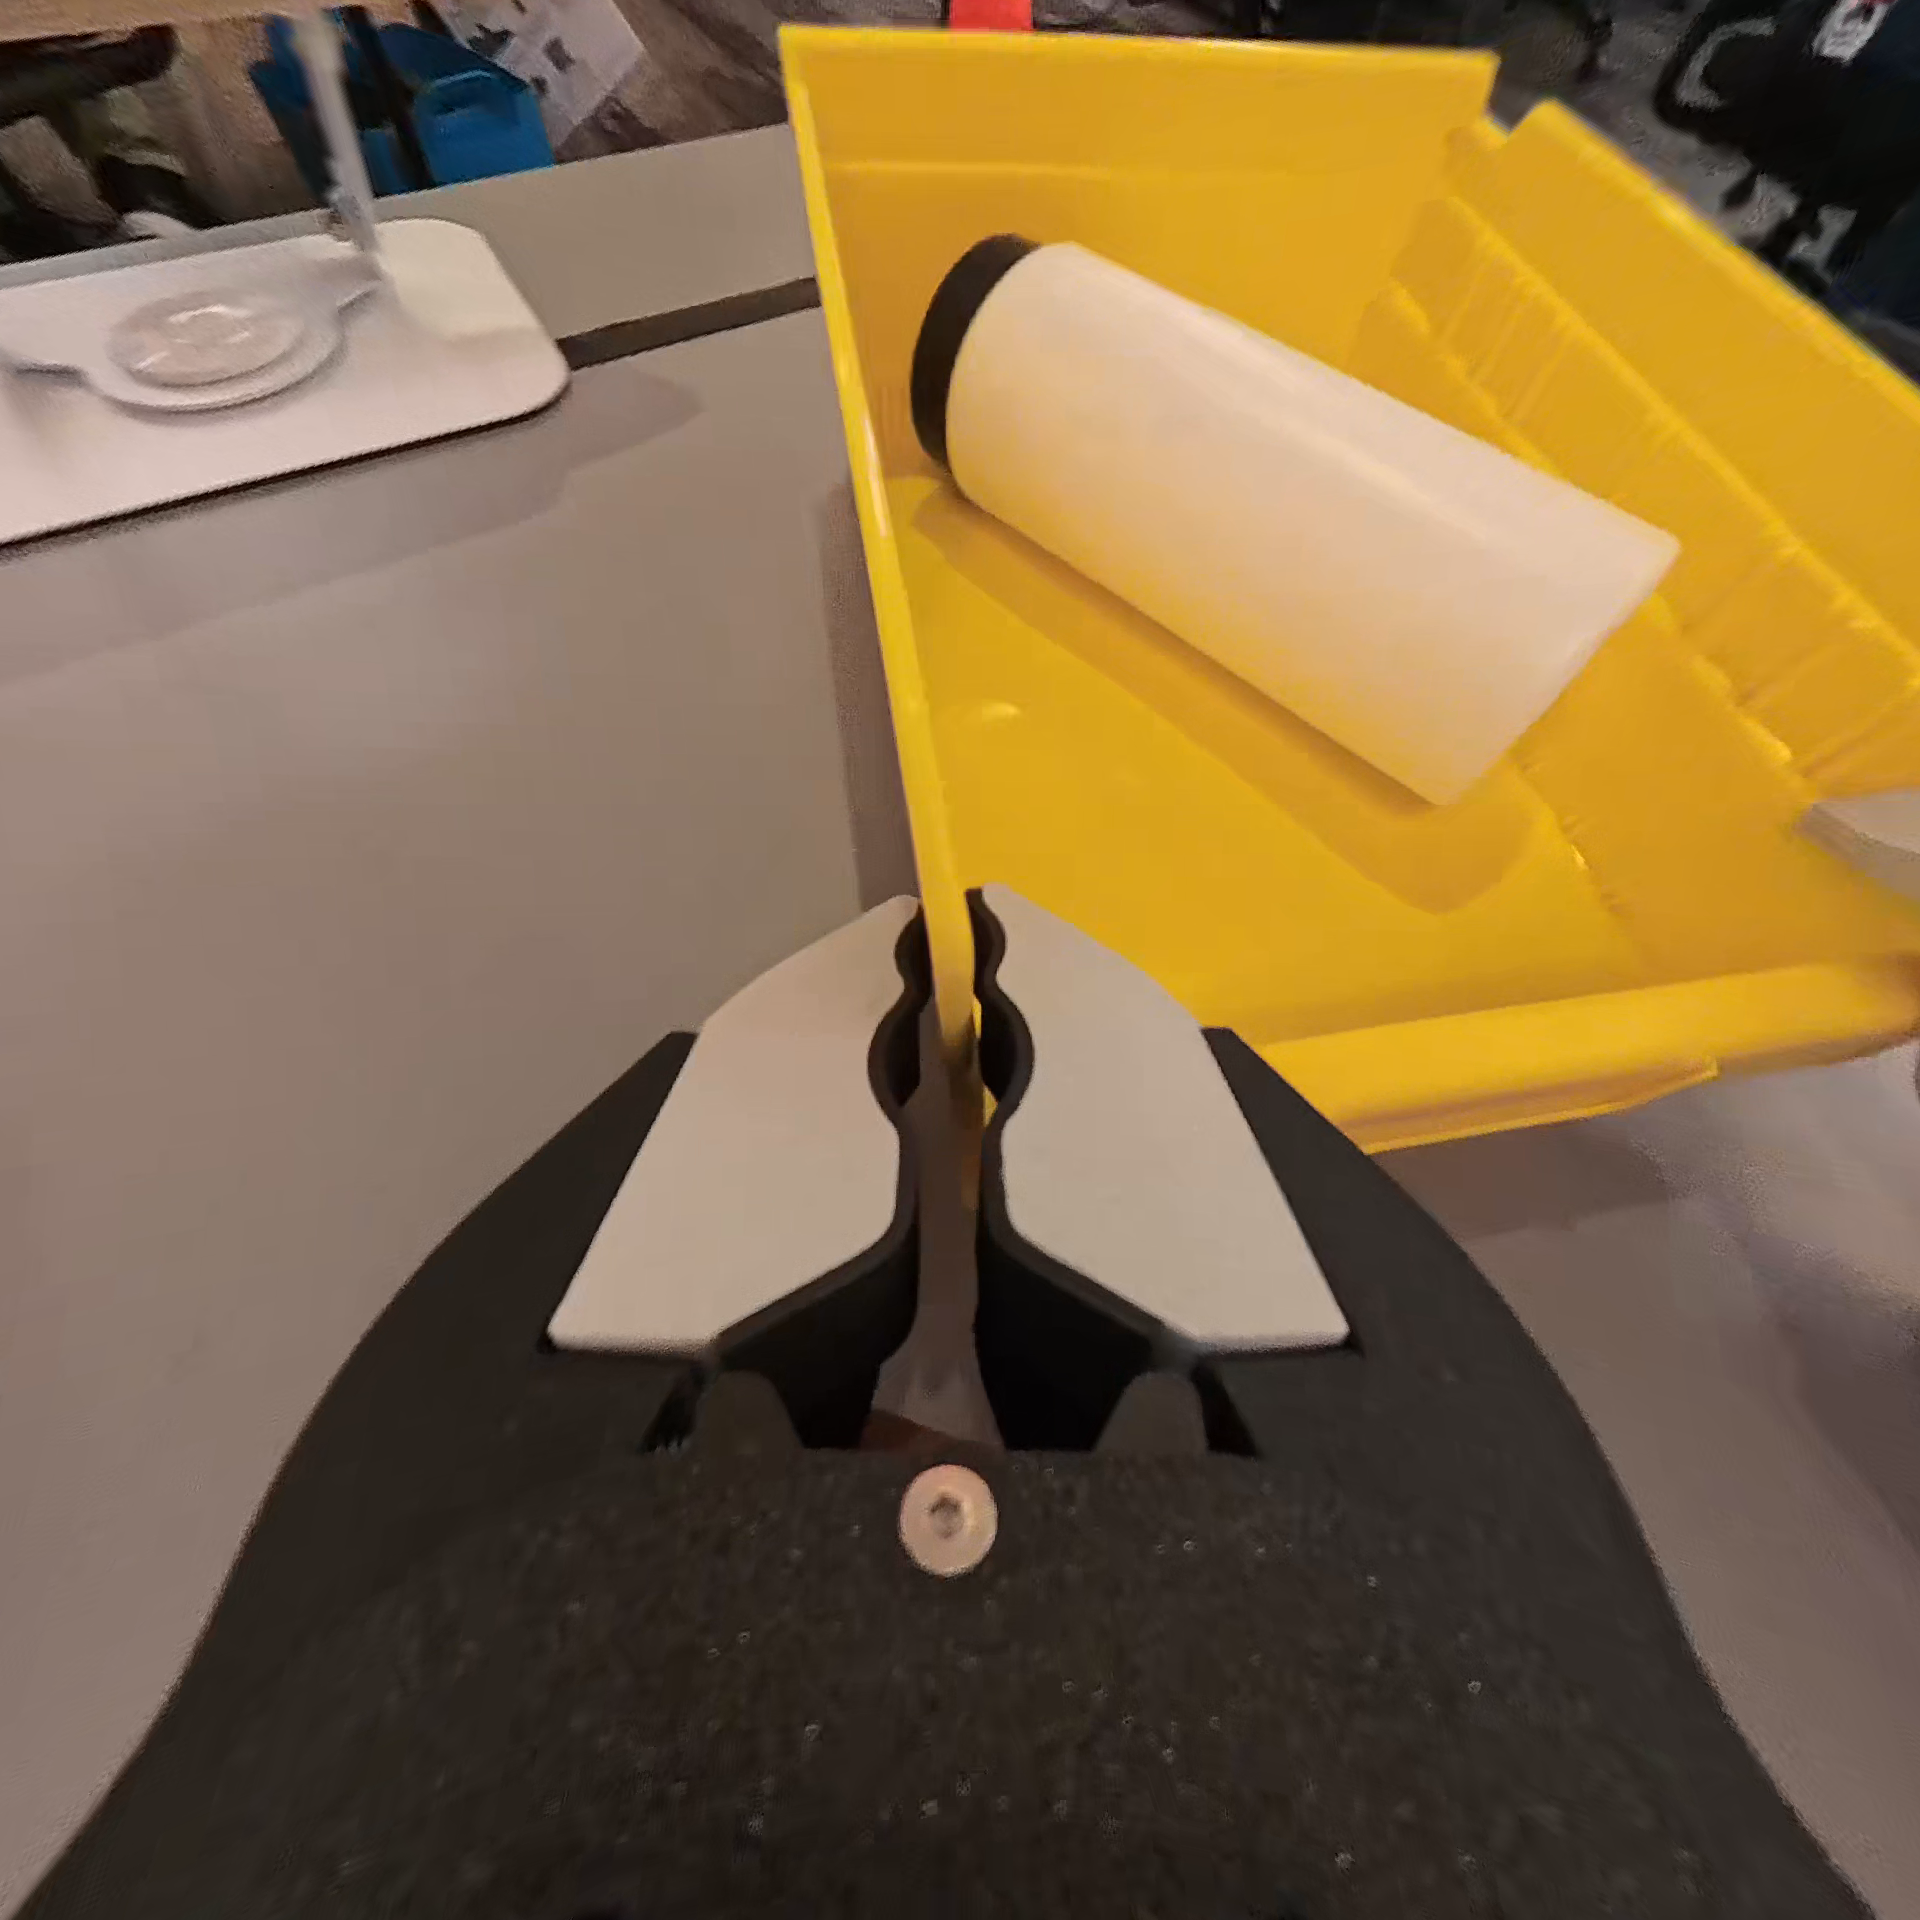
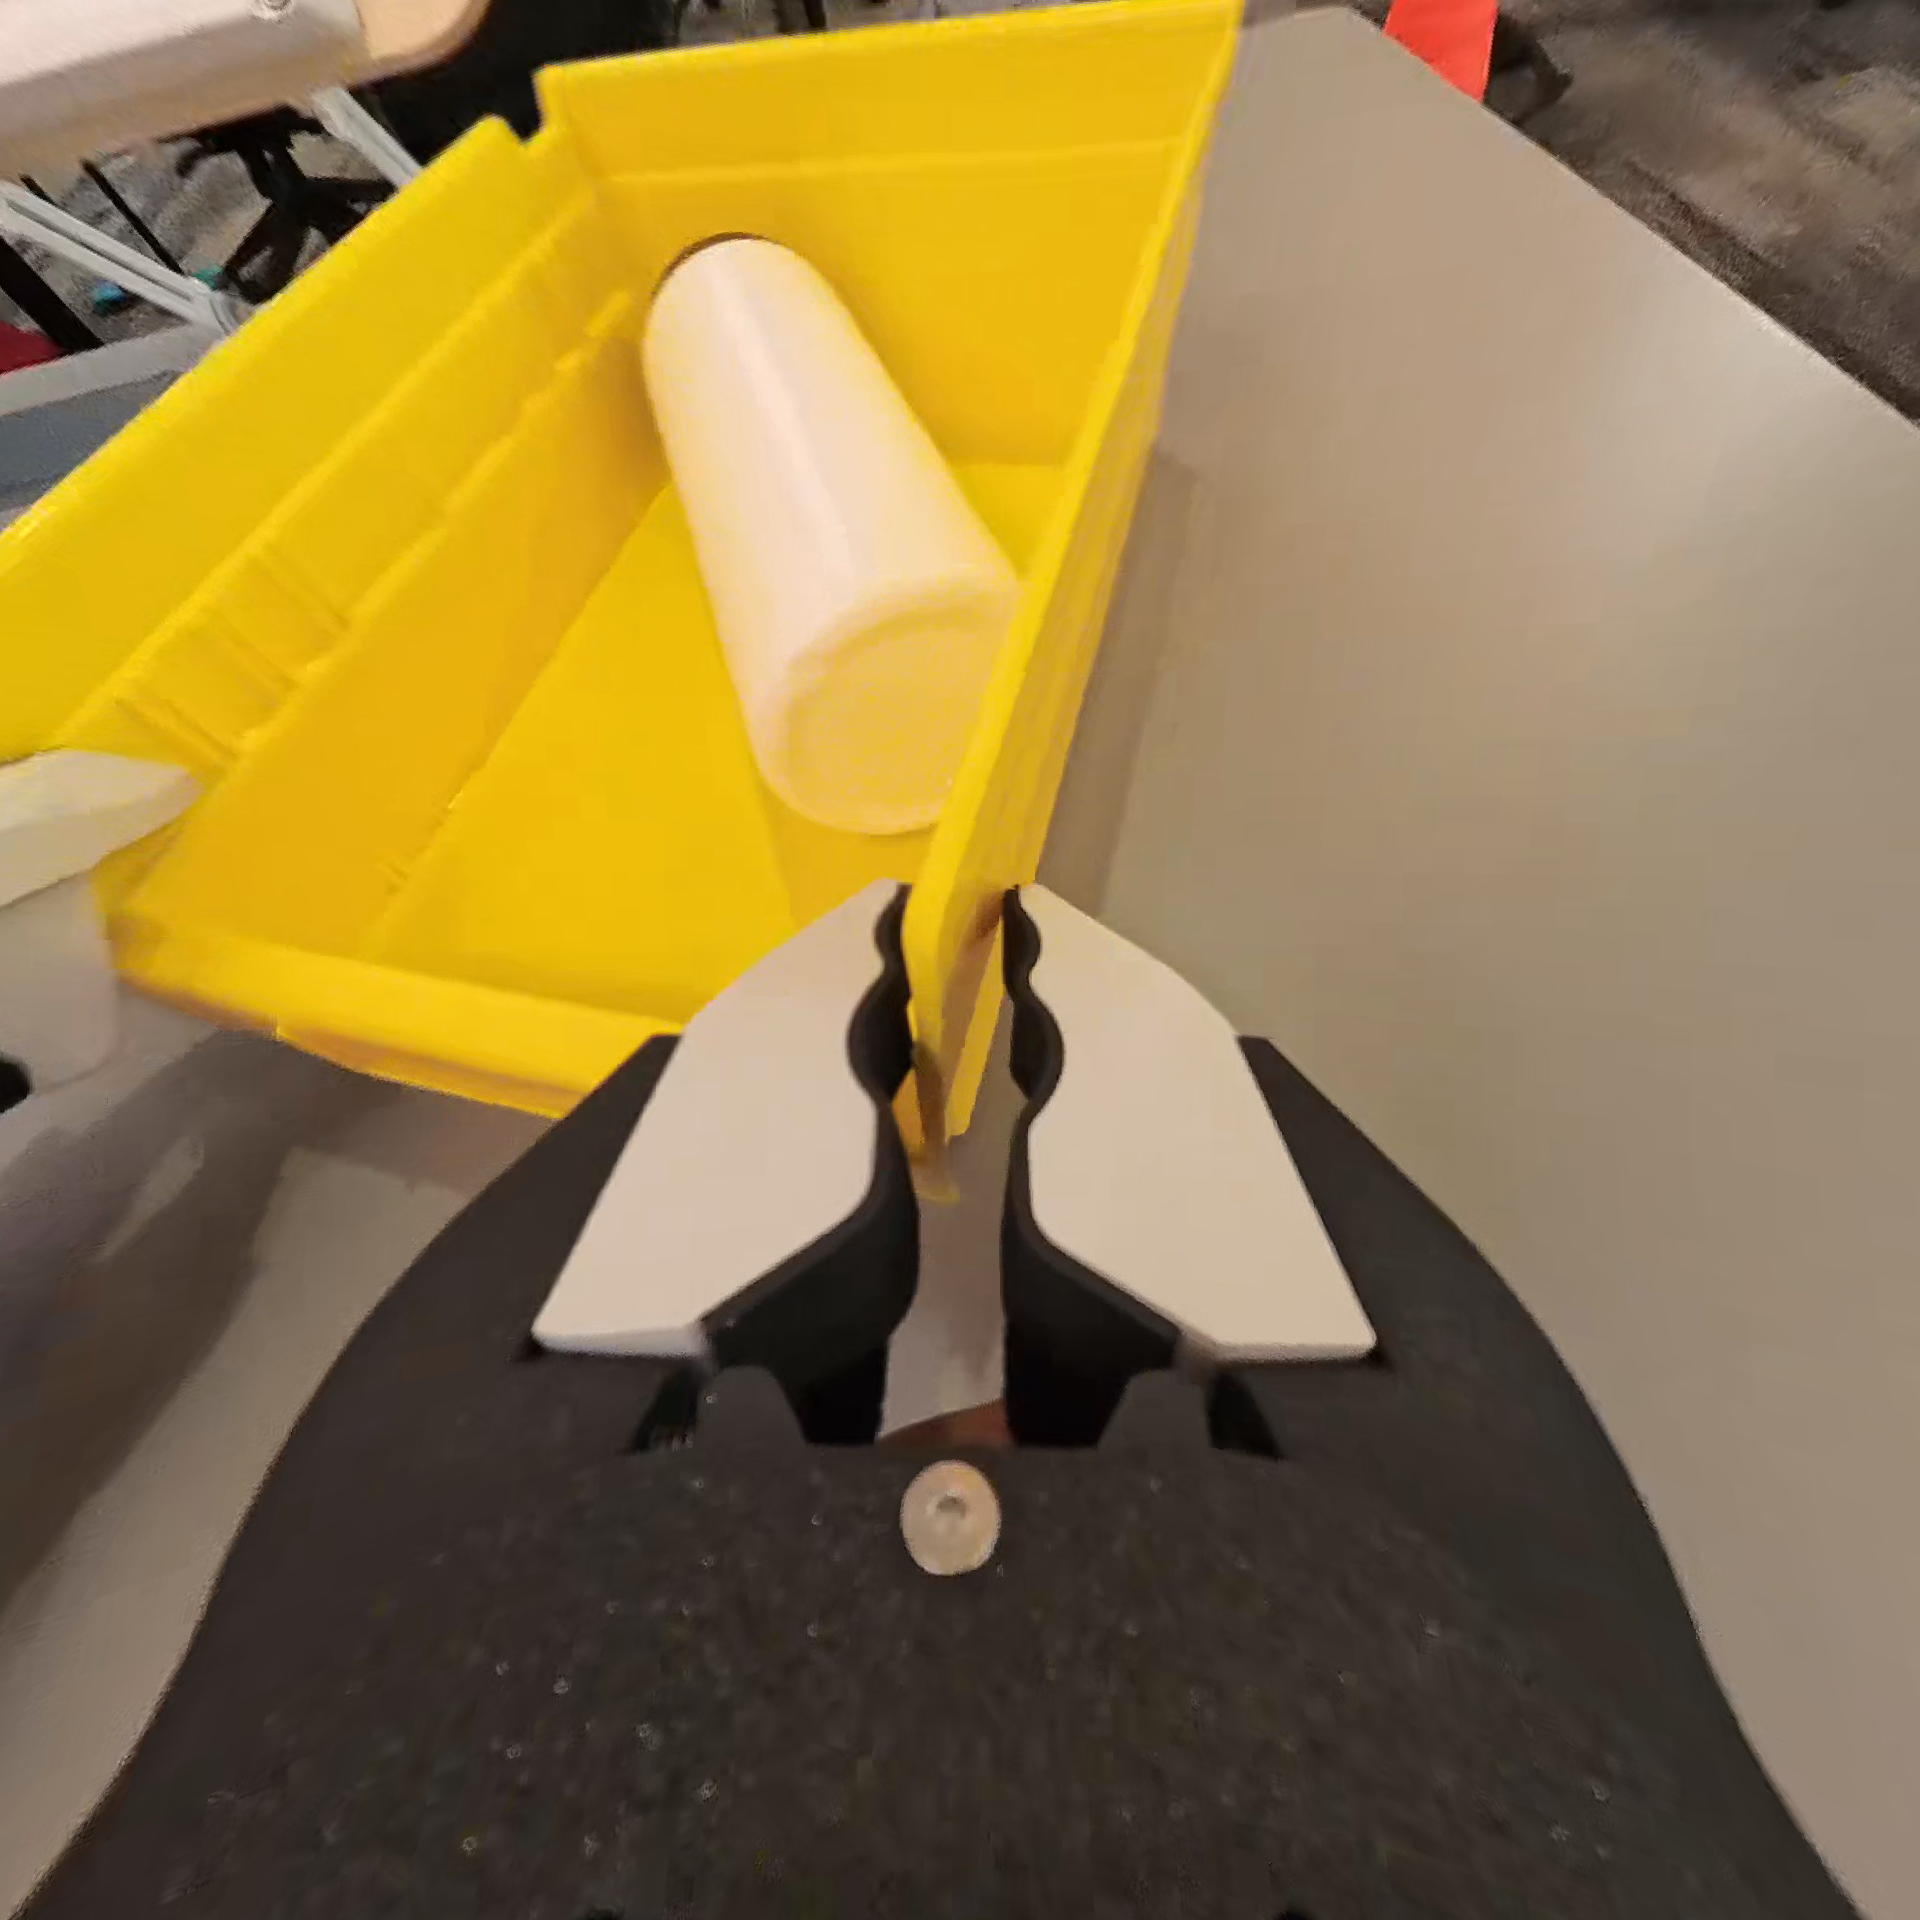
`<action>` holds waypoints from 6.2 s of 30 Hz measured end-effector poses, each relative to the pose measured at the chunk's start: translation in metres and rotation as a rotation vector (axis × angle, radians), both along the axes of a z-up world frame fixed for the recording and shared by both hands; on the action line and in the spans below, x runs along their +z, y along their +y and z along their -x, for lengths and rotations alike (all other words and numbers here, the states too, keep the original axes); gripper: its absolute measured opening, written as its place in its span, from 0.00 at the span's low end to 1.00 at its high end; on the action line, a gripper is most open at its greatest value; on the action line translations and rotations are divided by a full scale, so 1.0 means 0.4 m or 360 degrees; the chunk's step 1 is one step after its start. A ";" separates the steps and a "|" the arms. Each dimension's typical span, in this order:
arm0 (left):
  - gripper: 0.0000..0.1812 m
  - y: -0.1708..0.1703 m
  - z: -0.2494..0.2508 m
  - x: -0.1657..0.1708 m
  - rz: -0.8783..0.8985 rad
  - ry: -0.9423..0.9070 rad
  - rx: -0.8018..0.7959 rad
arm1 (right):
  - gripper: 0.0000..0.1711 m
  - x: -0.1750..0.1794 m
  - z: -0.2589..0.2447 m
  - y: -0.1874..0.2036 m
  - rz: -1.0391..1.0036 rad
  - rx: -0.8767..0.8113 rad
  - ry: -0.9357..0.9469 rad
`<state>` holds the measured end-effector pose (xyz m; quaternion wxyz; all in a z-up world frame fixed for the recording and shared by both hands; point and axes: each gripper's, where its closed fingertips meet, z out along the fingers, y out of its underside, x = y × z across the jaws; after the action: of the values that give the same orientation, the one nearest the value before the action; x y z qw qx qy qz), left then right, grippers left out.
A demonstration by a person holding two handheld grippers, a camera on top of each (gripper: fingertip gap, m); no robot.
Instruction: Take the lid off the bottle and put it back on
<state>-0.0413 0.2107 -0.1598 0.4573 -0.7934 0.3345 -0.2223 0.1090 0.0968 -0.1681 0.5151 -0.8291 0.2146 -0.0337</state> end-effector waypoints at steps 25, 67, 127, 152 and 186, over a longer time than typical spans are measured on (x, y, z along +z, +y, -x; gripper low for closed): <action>0.39 -0.020 0.651 0.085 -0.0091 -0.0119 0.0526 | 0.18 0.071 0.549 0.211 -0.0203 0.0953 -0.0465; 0.03 -0.215 1.233 0.031 -0.0007 0.0068 0.1140 | 0.04 0.075 1.141 0.155 -0.0070 0.1115 -0.0151; 0.31 0.030 0.600 0.202 -0.0348 0.0001 0.0572 | 0.24 0.325 0.030 0.114 -0.0261 0.0670 -0.0261; 0.02 0.212 0.858 0.068 -0.0073 0.0073 0.0730 | 0.02 0.140 0.742 0.401 -0.0232 0.0542 -0.0308; 0.25 -0.002 0.838 0.103 0.0011 -0.0561 0.0585 | 0.20 0.196 0.207 0.062 -0.0340 0.0779 -0.0395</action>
<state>-0.3763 0.2100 -0.1185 0.5386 -0.7915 0.0989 -0.2715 0.0260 0.1217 -0.0896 0.6145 -0.7869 -0.0542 0.0131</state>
